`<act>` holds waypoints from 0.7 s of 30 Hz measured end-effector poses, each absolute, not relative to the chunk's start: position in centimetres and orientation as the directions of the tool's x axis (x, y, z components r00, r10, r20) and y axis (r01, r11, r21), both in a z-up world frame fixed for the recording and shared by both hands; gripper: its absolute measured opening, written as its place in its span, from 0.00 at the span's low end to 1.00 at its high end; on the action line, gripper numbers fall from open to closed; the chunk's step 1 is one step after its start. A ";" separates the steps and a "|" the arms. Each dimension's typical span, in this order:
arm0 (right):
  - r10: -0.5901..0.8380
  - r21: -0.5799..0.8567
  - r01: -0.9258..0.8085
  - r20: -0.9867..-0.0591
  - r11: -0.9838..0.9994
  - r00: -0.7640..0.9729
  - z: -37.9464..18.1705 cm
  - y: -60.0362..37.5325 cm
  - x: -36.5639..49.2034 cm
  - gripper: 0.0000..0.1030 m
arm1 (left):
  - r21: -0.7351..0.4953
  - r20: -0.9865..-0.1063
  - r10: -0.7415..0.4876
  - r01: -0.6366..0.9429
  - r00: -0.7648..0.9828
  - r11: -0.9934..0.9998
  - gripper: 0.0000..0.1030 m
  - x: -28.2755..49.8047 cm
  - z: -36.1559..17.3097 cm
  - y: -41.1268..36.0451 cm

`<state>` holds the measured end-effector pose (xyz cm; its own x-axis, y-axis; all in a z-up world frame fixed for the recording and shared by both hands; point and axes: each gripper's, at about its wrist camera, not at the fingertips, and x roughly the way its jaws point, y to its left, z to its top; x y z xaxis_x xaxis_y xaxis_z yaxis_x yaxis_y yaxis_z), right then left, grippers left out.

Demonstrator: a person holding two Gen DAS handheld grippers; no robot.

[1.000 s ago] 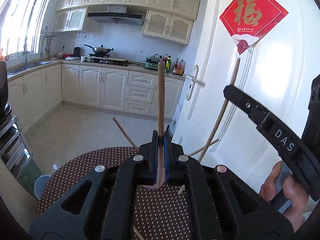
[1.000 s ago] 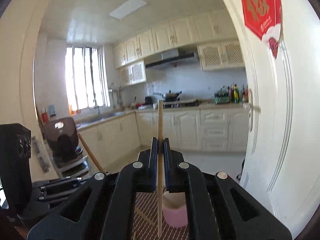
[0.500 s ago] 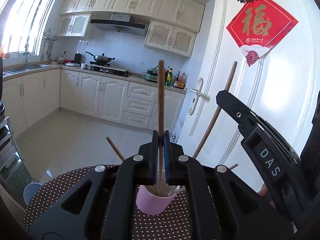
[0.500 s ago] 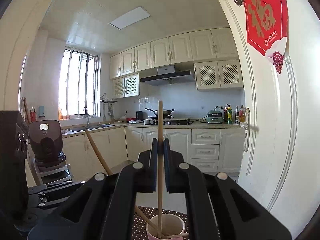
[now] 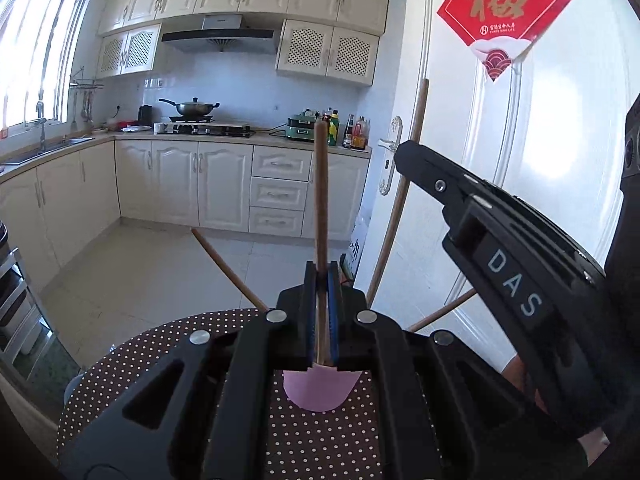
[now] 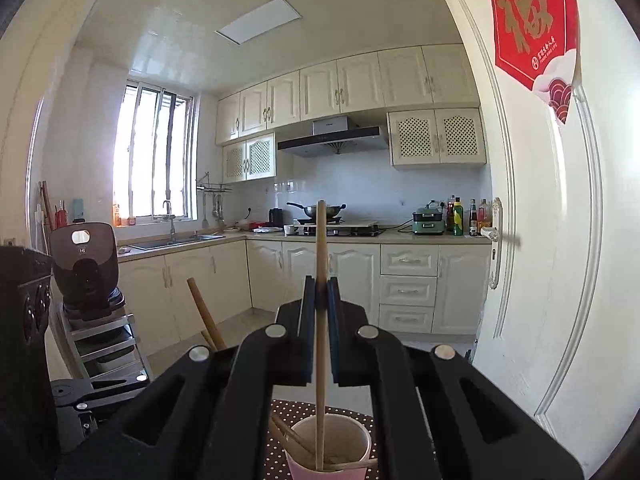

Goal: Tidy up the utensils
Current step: 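Raise the left gripper's chopstick upright into the pink cup while the right gripper inserts its own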

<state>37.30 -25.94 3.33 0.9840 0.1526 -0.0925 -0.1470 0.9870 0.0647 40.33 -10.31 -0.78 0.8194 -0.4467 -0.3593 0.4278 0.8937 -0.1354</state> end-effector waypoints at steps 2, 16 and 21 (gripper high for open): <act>0.154 0.066 -0.147 -0.103 0.987 0.983 2.9 -26.1 37.3 0.04 | -0.139 -0.375 -0.449 0.430 0.811 0.892 0.05 40.4 -1.1 -10.5; 0.186 0.080 -0.174 -0.169 0.981 0.968 1.0 -26.6 36.6 0.04 | -0.136 -0.410 -0.443 0.427 0.797 0.894 0.06 40.0 -2.2 -10.1; 0.192 0.083 -0.179 -0.195 0.980 0.962 0.4 -26.5 36.6 0.04 | -0.137 -0.428 -0.439 0.424 0.790 0.895 0.06 39.9 -2.3 -10.2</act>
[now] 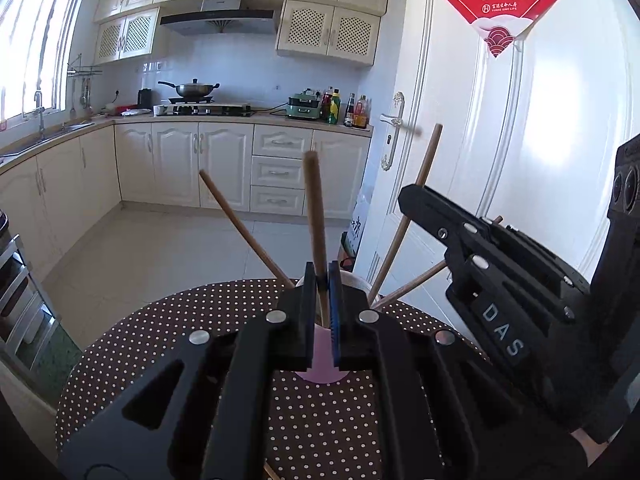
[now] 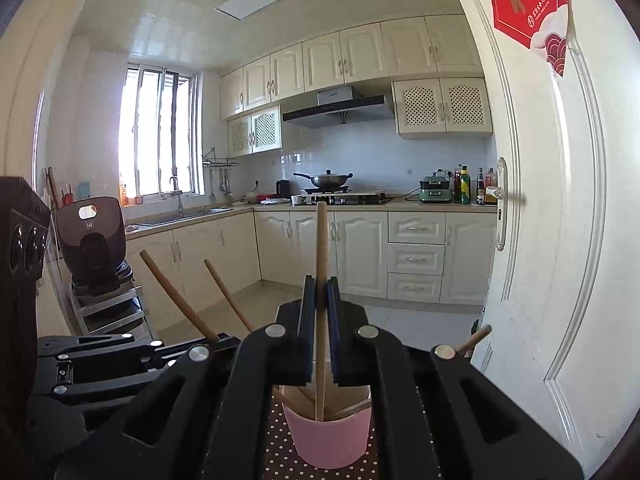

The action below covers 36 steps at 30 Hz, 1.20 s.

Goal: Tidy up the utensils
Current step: 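Raise the left gripper's chopstick upright into the pink cup while the right gripper inserts its own, then open both grippers to drop the chopsticks into the pink cup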

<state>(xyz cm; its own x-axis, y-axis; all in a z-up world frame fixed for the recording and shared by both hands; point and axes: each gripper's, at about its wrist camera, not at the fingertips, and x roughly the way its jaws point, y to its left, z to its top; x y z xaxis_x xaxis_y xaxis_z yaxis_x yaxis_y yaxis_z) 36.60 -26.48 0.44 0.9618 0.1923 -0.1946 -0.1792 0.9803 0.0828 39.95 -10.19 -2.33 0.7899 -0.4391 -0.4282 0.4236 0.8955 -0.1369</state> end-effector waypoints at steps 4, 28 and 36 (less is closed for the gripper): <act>0.198 0.092 -0.183 -0.213 0.979 0.957 0.1 -26.4 36.5 0.04 | -0.133 -0.449 -0.431 0.418 0.783 0.899 0.07 39.8 -2.6 -10.2; 0.181 0.151 -0.145 -0.260 0.978 0.949 -0.5 -27.1 34.7 0.16 | -0.082 -0.468 -0.329 0.331 0.820 0.940 0.62 38.1 -2.8 -9.5; 0.180 0.165 -0.141 -0.249 0.976 0.952 0.8 -27.4 30.9 0.29 | -0.060 -0.421 -0.267 0.267 0.867 0.962 0.68 33.8 -1.2 -6.6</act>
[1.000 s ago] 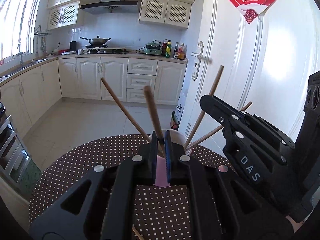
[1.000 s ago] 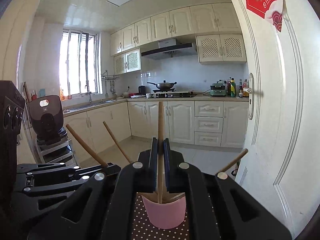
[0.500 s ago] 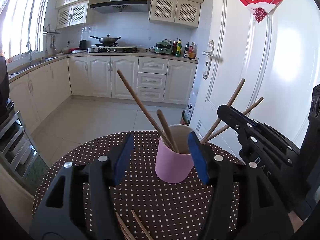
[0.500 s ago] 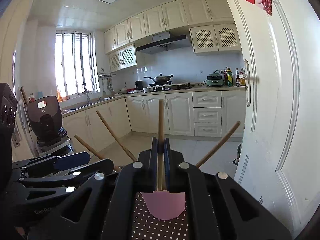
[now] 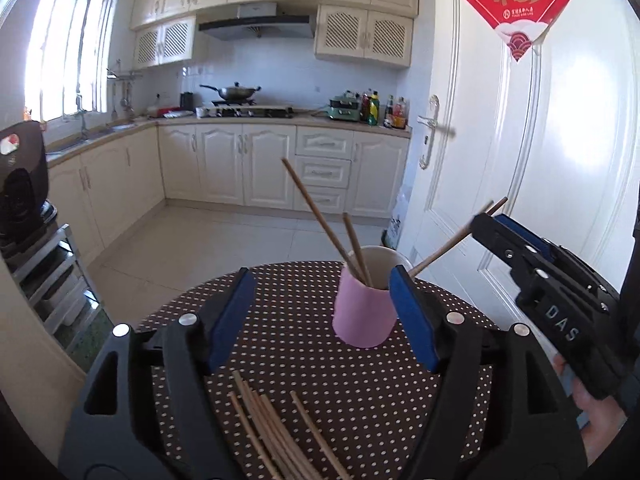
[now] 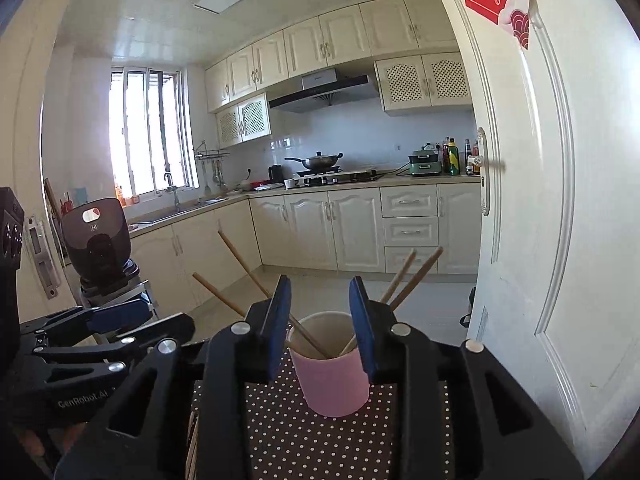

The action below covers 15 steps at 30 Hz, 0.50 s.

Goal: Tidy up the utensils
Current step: 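Open both grippers to drop the chopsticks into the pink cup, then withdraw both grippers from the cup toward the remaining chopsticks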

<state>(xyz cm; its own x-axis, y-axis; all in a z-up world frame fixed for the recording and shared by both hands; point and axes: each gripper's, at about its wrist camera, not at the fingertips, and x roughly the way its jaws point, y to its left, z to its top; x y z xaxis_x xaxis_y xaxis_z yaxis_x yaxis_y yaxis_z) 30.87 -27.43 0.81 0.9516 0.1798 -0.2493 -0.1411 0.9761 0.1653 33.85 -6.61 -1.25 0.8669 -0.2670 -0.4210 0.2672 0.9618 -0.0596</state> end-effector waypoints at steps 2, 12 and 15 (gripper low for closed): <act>0.185 0.174 -0.144 -0.251 0.974 0.950 1.0 -27.4 29.8 0.31 | -0.035 -0.397 -0.232 0.238 0.888 0.971 0.68 32.6 -0.9 -5.9; 0.222 0.163 -0.186 -0.240 0.969 0.945 2.1 -25.8 24.7 0.36 | -0.055 -0.303 -0.138 0.127 0.943 0.990 0.72 25.6 -0.7 -0.9; 0.234 0.153 -0.200 -0.247 0.968 0.940 2.0 -25.4 23.7 0.37 | -0.083 -0.286 -0.129 0.110 0.949 0.991 0.73 24.2 -0.9 0.3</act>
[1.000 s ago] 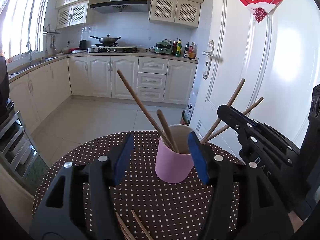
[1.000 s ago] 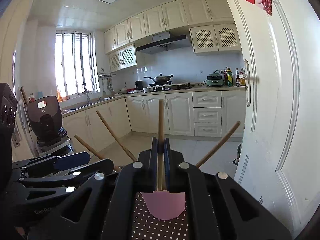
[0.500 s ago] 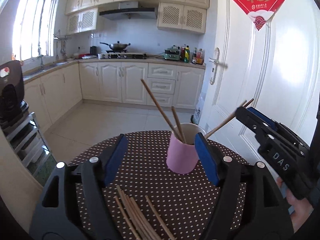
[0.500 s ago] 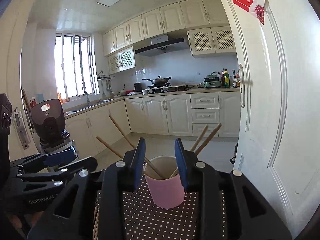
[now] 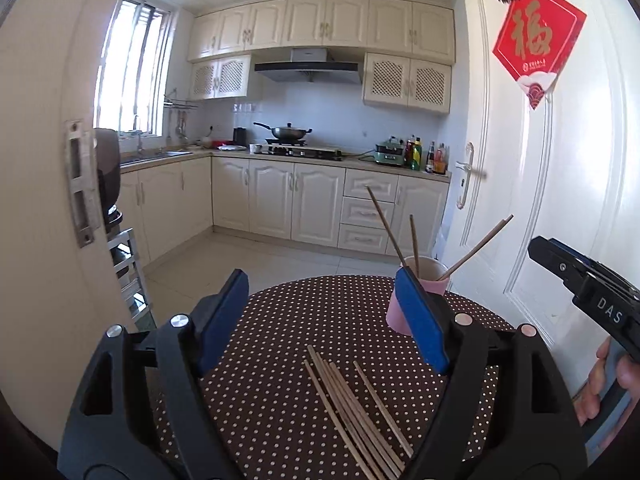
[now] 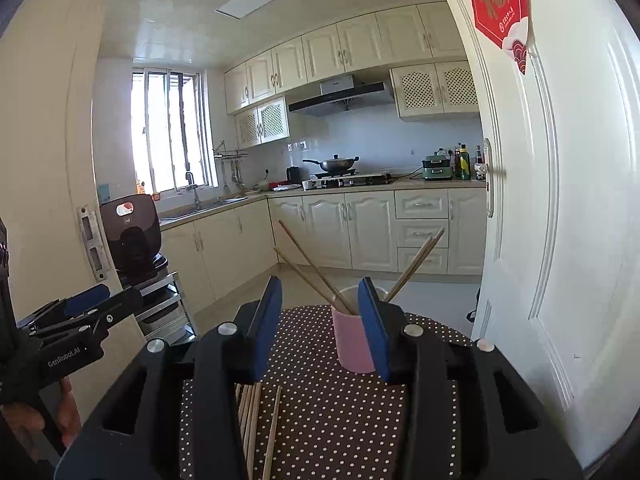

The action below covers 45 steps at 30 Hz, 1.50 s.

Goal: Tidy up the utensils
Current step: 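Withdraw both grippers from the cup toward the remaining chopsticks, then close the left gripper on a chopstick while the right gripper grasps another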

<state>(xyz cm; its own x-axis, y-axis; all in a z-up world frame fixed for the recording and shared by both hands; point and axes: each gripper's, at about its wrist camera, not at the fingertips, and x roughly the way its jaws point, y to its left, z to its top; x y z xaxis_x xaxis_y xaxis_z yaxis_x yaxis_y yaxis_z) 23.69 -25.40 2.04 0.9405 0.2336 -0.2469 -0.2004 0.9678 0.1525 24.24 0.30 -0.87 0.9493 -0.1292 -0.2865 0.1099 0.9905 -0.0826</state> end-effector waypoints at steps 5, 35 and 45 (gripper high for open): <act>0.246 0.136 -0.215 -0.277 0.967 0.929 1.3 -24.5 22.3 0.37 | -0.086 -0.291 -0.127 0.107 0.948 0.991 0.74 23.1 -1.5 1.3; 0.298 0.143 -0.269 -0.625 0.952 0.722 -8.7 -20.9 28.5 0.43 | -0.121 -0.830 -0.138 0.068 0.540 0.990 0.74 35.0 -14.6 0.3; 0.306 0.160 -0.269 -0.656 0.950 0.690 -10.0 -20.7 29.6 0.43 | -0.074 -0.854 -0.087 0.046 0.513 0.996 0.74 35.9 -15.8 0.0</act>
<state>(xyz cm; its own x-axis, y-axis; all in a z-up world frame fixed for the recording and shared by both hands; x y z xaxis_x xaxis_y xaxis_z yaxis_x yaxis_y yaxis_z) 29.64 -20.66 -9.97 0.6895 0.3060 -0.6564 -0.2687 0.9498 0.1605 35.93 0.00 -15.76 0.5134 -0.0867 -0.8537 0.0456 0.9962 -0.0737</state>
